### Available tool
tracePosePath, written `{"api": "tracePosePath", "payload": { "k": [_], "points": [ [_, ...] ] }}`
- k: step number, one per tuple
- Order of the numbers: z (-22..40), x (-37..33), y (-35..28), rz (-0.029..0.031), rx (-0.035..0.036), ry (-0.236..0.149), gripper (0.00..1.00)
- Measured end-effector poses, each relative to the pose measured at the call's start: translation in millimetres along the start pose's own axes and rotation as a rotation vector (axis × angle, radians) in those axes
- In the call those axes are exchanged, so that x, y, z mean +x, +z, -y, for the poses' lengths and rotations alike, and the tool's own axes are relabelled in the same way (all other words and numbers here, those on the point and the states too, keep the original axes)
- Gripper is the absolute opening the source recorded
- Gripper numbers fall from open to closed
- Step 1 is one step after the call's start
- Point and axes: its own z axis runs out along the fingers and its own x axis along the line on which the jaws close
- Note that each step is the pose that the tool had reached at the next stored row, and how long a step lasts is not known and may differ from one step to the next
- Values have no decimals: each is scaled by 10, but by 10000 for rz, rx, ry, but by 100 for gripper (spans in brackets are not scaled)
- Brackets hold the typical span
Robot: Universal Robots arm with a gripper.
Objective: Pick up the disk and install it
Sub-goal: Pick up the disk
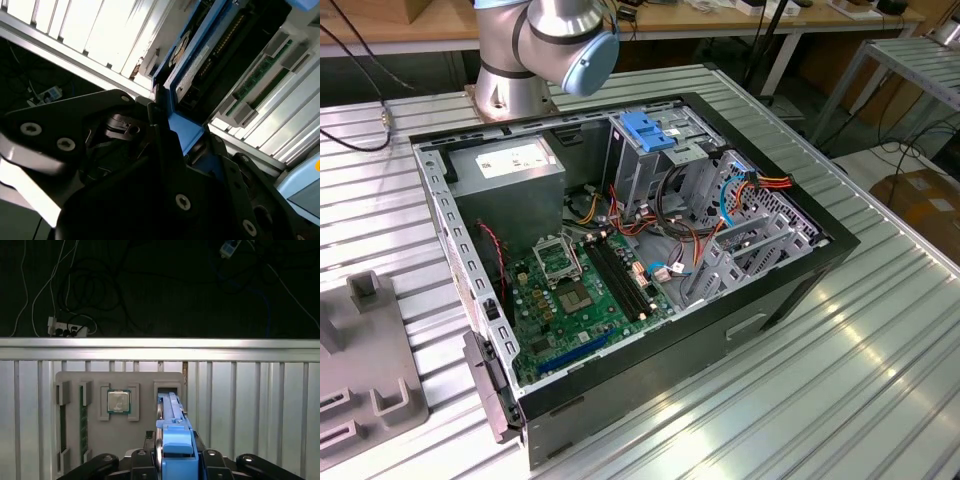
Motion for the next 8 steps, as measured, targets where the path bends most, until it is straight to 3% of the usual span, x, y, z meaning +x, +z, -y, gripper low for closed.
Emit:
{"api": "tracePosePath", "payload": {
  "k": [1, 2, 8],
  "points": [
    [3, 3, -119, 7, 0, 0, 37],
    [4, 4, -178, 14, 0, 0, 37],
    [7, 7, -327, 46, 1, 1, 37]
  ]
}}
